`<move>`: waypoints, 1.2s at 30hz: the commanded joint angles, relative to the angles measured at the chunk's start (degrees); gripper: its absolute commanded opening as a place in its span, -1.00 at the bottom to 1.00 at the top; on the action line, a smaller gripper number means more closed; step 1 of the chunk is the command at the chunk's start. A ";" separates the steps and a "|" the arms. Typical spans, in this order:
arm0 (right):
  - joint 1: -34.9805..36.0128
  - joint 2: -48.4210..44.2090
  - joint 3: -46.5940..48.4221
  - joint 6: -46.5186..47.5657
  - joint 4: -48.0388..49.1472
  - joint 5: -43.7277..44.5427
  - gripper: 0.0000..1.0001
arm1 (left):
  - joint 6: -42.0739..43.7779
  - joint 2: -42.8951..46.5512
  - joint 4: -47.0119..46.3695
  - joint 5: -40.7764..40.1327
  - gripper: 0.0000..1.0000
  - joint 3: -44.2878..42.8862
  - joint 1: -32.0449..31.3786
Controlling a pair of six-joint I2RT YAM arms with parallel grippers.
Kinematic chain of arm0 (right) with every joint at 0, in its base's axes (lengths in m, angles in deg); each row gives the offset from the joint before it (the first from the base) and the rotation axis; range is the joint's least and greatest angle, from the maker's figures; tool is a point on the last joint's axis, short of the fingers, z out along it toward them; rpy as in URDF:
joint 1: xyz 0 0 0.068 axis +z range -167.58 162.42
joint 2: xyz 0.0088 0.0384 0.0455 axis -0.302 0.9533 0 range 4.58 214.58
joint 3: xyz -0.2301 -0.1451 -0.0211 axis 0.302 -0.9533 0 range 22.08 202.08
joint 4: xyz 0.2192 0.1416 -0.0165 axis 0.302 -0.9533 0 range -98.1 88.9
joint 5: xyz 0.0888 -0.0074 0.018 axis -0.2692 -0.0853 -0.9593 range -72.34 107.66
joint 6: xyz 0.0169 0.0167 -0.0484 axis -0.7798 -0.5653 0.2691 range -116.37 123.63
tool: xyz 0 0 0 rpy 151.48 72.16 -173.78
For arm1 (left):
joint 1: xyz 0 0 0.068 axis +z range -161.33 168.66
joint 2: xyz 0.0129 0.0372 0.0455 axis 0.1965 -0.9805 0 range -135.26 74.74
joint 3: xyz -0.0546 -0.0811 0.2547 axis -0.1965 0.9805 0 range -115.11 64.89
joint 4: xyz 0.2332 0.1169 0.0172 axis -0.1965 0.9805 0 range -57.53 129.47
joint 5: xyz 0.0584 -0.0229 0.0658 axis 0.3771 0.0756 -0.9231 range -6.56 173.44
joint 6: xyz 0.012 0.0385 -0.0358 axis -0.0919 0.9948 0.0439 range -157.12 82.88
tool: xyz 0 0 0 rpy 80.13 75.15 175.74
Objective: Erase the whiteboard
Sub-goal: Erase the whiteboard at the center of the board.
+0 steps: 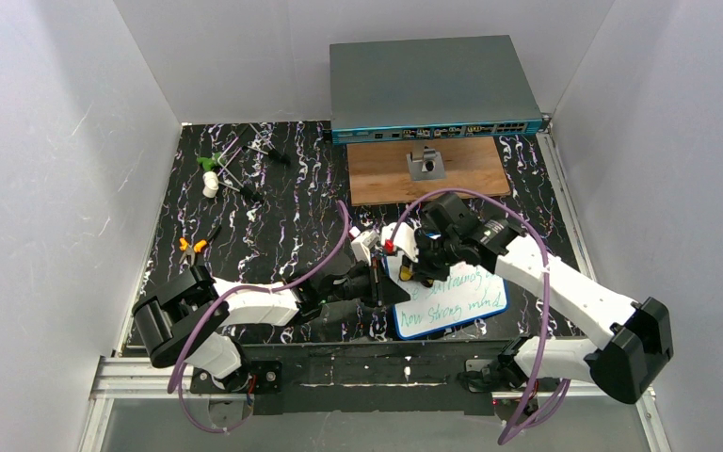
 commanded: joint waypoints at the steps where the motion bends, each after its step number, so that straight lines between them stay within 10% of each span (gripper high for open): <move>1: -1.07 -3.71 -4.34 -1.58 4.44 6.45 -0.97 | 1.97 1.12 0.21 1.30 -1.00 0.39 -0.73; 19: -1.40 -2.44 -0.91 1.94 -2.16 -6.65 -0.97 | 1.06 -0.32 0.44 2.16 -1.00 -0.85 -0.69; 28: -7.14 -4.49 -2.42 -9.64 10.50 6.09 -0.97 | 0.59 -0.29 -0.87 2.26 -1.00 0.27 -0.73; 36: -7.08 -2.88 -2.18 -6.00 5.77 -6.36 -0.97 | 0.38 -1.37 -0.78 2.72 -1.00 -0.82 -0.68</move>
